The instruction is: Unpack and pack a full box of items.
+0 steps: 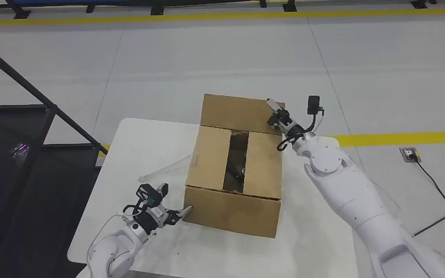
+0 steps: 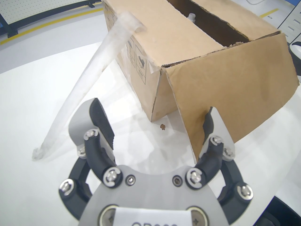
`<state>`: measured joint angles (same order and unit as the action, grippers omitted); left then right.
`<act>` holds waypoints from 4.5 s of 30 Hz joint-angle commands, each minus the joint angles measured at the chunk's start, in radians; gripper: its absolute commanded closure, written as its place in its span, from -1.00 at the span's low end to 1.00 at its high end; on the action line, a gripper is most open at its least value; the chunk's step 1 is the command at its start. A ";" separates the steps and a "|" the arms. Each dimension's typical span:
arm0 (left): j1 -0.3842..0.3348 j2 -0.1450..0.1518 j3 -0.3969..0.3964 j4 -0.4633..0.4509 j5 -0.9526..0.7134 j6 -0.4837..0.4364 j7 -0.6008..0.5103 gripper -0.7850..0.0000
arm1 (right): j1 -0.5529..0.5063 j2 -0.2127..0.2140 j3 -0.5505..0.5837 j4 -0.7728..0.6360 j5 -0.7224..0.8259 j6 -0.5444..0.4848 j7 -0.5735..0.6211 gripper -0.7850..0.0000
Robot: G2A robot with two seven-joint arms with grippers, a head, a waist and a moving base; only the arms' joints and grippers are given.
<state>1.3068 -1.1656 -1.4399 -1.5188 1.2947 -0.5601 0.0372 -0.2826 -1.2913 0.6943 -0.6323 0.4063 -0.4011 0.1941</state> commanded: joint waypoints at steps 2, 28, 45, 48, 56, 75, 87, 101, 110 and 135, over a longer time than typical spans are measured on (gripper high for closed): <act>0.000 0.000 0.000 0.000 0.000 0.000 0.000 -1.00 | 0.031 -0.035 -0.027 0.065 -0.027 0.043 -0.010 -1.00; 0.150 0.009 -0.109 -0.143 -0.087 0.114 0.134 -1.00 | -0.022 -0.088 0.011 0.014 -0.013 -0.088 0.518 -1.00; 0.191 0.013 -0.122 -0.165 -0.084 0.102 0.145 -1.00 | -0.035 -0.132 0.012 -0.011 -0.015 0.054 0.567 -1.00; 0.191 0.014 -0.118 -0.178 -0.075 0.101 0.141 -1.00 | -0.026 -0.137 0.022 -0.002 -0.010 0.040 0.578 -1.00; 0.151 0.014 -0.086 -0.206 -0.018 0.129 0.073 -1.00 | -0.026 -0.144 0.053 -0.030 0.004 0.008 0.588 -1.00; -0.076 -0.008 0.080 -0.135 0.017 0.186 -0.085 -1.00 | -0.036 -0.168 0.112 -0.081 0.089 -0.014 0.668 -1.00; -0.161 -0.021 0.122 -0.070 -0.024 0.233 -0.109 -1.00 | -0.030 -0.193 0.116 -0.058 0.097 -0.068 0.704 -1.00; -0.061 -0.006 -0.017 -0.151 -0.080 0.261 -0.058 -1.00 | -0.060 -0.176 0.180 -0.075 0.055 -0.161 0.724 -1.00; -0.030 0.004 -0.119 -0.106 -0.134 0.268 -0.062 -1.00 | -0.184 -0.114 0.288 -0.261 -0.055 -0.222 0.726 -1.00; -0.080 0.007 -0.108 0.074 -0.146 0.239 -0.087 -1.00 | -0.470 -0.023 0.464 -0.679 -0.220 -0.119 0.673 -1.00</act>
<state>1.2205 -1.1590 -1.5436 -1.4341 1.1504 -0.3215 -0.0510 -0.7513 -1.3151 1.1578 -1.3091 0.1856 -0.5205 0.8691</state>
